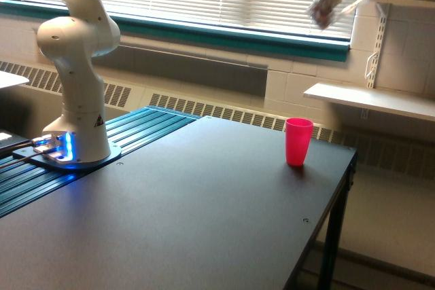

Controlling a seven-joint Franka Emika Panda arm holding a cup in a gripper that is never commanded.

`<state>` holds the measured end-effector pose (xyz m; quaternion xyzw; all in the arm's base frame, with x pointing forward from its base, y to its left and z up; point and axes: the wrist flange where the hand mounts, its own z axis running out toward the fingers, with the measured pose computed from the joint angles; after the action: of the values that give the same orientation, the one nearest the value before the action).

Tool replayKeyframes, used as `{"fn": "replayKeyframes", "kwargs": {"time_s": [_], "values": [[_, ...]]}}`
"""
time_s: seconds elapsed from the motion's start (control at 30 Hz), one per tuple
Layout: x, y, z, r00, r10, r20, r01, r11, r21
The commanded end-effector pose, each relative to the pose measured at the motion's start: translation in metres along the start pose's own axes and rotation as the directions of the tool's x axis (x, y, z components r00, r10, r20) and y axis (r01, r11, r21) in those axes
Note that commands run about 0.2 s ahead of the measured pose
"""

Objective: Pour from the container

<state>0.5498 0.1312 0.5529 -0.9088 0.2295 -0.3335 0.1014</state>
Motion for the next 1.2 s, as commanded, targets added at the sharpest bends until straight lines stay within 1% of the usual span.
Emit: {"fn": "replayKeyframes", "kwargs": {"time_s": [0.03,0.1,0.17,0.23,0.33,0.47,0.5,0.57,0.67,0.73,0.83,0.9,1.0,1.07,1.13,1.2], "values": [[-0.057,-0.007,0.02,0.991,0.044,0.13,-0.031,0.995,-0.099],[-0.075,-0.007,0.027,0.98,0.076,0.186,-0.052,0.99,-0.13],[-0.093,-0.008,0.033,0.968,0.097,0.233,-0.06,0.985,-0.162],[-0.11,-0.008,0.037,0.951,0.129,0.28,-0.076,0.978,-0.195],[-0.132,-0.009,0.041,0.933,0.148,0.328,-0.067,0.967,-0.244],[-0.155,-0.006,0.046,0.908,0.182,0.378,-0.057,0.946,-0.318],[-0.158,-0.007,0.046,0.907,0.183,0.378,-0.057,0.945,-0.322],[-0.164,-0.01,0.046,0.913,0.169,0.372,-0.042,0.944,-0.326],[-0.169,-0.015,0.046,0.911,0.185,0.369,-0.059,0.943,-0.327],[-0.172,-0.017,0.047,0.91,0.19,0.368,-0.06,0.94,-0.337],[-0.177,-0.019,0.05,0.904,0.213,0.371,-0.076,0.933,-0.351],[-0.184,-0.02,0.053,0.901,0.218,0.375,-0.073,0.928,-0.365],[-0.201,-0.024,0.061,0.896,0.213,0.39,-0.053,0.922,-0.382],[-0.215,-0.029,0.068,0.89,0.211,0.404,-0.044,0.922,-0.385],[-0.227,-0.032,0.073,0.888,0.206,0.412,-0.031,0.919,-0.393],[-0.235,-0.034,0.08,0.877,0.225,0.424,-0.037,0.912,-0.408]]}}
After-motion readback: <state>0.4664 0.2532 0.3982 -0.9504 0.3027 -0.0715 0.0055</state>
